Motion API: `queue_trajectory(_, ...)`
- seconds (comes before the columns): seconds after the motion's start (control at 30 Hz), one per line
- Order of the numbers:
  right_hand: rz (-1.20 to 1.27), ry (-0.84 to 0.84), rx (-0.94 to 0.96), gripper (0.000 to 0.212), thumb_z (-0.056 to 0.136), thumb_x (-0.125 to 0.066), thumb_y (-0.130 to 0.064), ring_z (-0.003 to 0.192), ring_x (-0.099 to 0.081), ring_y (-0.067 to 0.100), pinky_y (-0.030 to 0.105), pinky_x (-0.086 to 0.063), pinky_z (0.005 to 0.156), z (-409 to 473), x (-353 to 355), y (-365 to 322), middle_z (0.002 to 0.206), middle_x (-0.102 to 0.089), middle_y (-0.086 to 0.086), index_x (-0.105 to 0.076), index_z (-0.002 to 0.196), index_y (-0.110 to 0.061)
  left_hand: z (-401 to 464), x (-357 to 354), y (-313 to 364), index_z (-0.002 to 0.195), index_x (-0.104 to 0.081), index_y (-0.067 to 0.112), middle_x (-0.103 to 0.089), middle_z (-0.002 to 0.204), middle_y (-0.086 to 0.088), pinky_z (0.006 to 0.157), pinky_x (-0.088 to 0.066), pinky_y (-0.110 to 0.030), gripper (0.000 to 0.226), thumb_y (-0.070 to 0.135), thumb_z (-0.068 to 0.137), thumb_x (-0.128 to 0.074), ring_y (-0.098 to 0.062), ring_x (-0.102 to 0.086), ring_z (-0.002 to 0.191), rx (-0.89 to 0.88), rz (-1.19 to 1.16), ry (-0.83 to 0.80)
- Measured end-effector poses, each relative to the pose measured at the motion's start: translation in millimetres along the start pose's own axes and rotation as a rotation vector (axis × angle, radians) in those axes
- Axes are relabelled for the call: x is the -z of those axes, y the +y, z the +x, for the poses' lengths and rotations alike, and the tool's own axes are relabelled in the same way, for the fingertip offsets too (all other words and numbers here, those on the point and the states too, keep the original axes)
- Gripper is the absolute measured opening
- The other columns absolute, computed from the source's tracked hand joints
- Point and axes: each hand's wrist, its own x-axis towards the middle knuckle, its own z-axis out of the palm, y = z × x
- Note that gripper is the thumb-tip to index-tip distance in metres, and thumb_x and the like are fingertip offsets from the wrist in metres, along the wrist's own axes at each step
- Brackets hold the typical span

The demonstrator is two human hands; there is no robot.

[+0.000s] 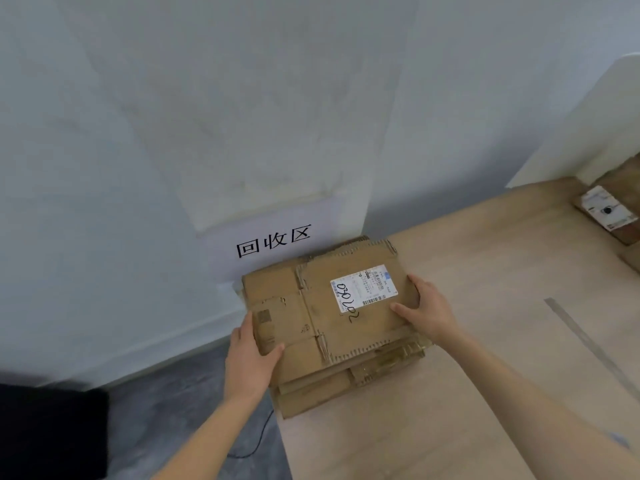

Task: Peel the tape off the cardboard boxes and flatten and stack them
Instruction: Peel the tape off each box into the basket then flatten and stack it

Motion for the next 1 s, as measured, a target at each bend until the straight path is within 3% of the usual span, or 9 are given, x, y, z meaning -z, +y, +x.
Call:
queue_trajectory(0.07, -0.021, -0.043, -0.026, 0.090, 0.087, -0.076, -0.042, 0.137, -0.045, 0.023, 0.040, -0.041, 0.112, 8.6, -12.6, 7.4, 0.152, -0.043, 0.005, -0.028, 0.159, -0.019, 3.4, -7.5, -6.9, 0.161, -0.025, 0.028, -0.042, 0.143, -0.003, 0.106, -0.048, -0.039, 0.086, 0.038, 0.091, -0.075, -0.022, -0.054, 0.122, 0.016, 0.065, -0.027)
queue_trajectory(0.17, -0.027, -0.068, -0.048, 0.089, 0.090, -0.072, -0.043, 0.141, -0.042, 0.023, 0.039, -0.038, 0.114, 13.6, -25.3, 15.8, 0.157, -0.039, 0.004, -0.023, 0.161, -0.020, 6.6, -14.6, -8.7, 0.163, -0.012, 0.025, -0.038, 0.149, -0.005, 0.101, -0.047, -0.034, 0.091, 0.043, 0.094, -0.069, -0.021, -0.052, 0.125, -0.003, 0.126, -0.050)
queue_trajectory(0.3, -0.034, -0.080, -0.051, 0.089, 0.092, -0.069, -0.043, 0.142, -0.041, 0.024, 0.039, -0.037, 0.115, 12.5, -26.8, 13.3, 0.159, -0.036, 0.005, -0.020, 0.162, -0.019, 4.9, -13.4, -7.1, 0.163, -0.004, 0.028, -0.035, 0.151, -0.003, 0.088, -0.053, -0.036, 0.093, 0.052, 0.095, -0.062, -0.022, -0.054, 0.125, -0.013, 0.201, -0.064)
queue_trajectory(0.4, -0.074, -0.052, -0.034, 0.087, 0.093, -0.067, -0.043, 0.145, -0.038, 0.022, 0.040, -0.036, 0.116, 2.2, -19.7, 4.5, 0.162, -0.033, 0.004, -0.020, 0.162, -0.017, 1.7, -3.0, -2.1, 0.162, -0.010, 0.027, -0.036, 0.147, -0.002, 0.079, -0.053, -0.034, 0.088, 0.056, 0.095, -0.059, -0.021, -0.054, 0.121, -0.039, 0.269, -0.067)
queue_trajectory(0.5, -0.082, -0.002, -0.001, 0.081, 0.093, -0.066, -0.043, 0.145, -0.038, 0.020, 0.041, -0.038, 0.115, -18.1, -5.7, -8.5, 0.161, -0.035, 0.002, -0.027, 0.159, -0.017, -2.5, 11.9, 11.1, 0.159, -0.020, 0.023, -0.030, 0.157, -0.001, 0.093, -0.054, -0.039, 0.084, 0.060, 0.094, -0.057, -0.021, -0.046, 0.134, -0.106, 0.348, -0.037)
queue_trajectory(0.57, -0.105, 0.017, 0.031, 0.078, 0.094, -0.064, -0.044, 0.147, -0.035, 0.020, 0.042, -0.037, 0.116, -38.9, 6.8, -18.7, 0.161, -0.034, 0.003, -0.029, 0.158, -0.016, -10.8, 24.0, 23.2, 0.160, -0.021, 0.023, -0.022, 0.166, 0.002, 0.109, -0.045, -0.041, 0.085, 0.062, 0.094, -0.056, -0.020, -0.034, 0.147, -0.170, 0.374, -0.028)
queue_trajectory(0.67, -0.163, 0.069, 0.059, 0.080, 0.096, -0.061, -0.048, 0.149, -0.032, 0.020, 0.042, -0.035, 0.118, -83.6, 28.9, -33.8, 0.165, -0.027, 0.002, -0.025, 0.160, -0.016, -32.3, 42.5, 44.7, 0.162, -0.019, 0.025, -0.017, 0.169, 0.004, 0.121, -0.030, -0.039, 0.088, 0.066, 0.093, -0.054, -0.019, -0.024, 0.153, -0.335, 0.435, -0.024)
queue_trajectory(0.77, -0.238, 0.177, 0.097, 0.079, 0.096, -0.059, -0.051, 0.150, -0.029, 0.018, 0.039, -0.034, 0.115, -144.5, 56.0, -49.8, 0.166, -0.026, -0.004, -0.024, 0.161, -0.021, -64.6, 62.2, 70.0, 0.162, -0.017, 0.025, -0.014, 0.170, 0.004, 0.125, -0.017, -0.039, 0.090, 0.069, 0.092, -0.051, -0.020, -0.020, 0.154, -0.485, 0.481, 0.009)
queue_trajectory(1.0, -0.364, 0.386, 0.114, 0.078, 0.095, -0.053, -0.060, 0.148, -0.032, 0.019, 0.041, -0.036, 0.113, -319.5, 127.1, -66.2, 0.167, -0.023, -0.011, -0.023, 0.160, -0.029, -177.3, 99.2, 128.9, 0.161, -0.023, 0.030, -0.020, 0.169, 0.006, 0.125, -0.011, -0.036, 0.086, 0.068, 0.091, -0.055, -0.016, -0.020, 0.154, -0.784, 0.447, 0.066)
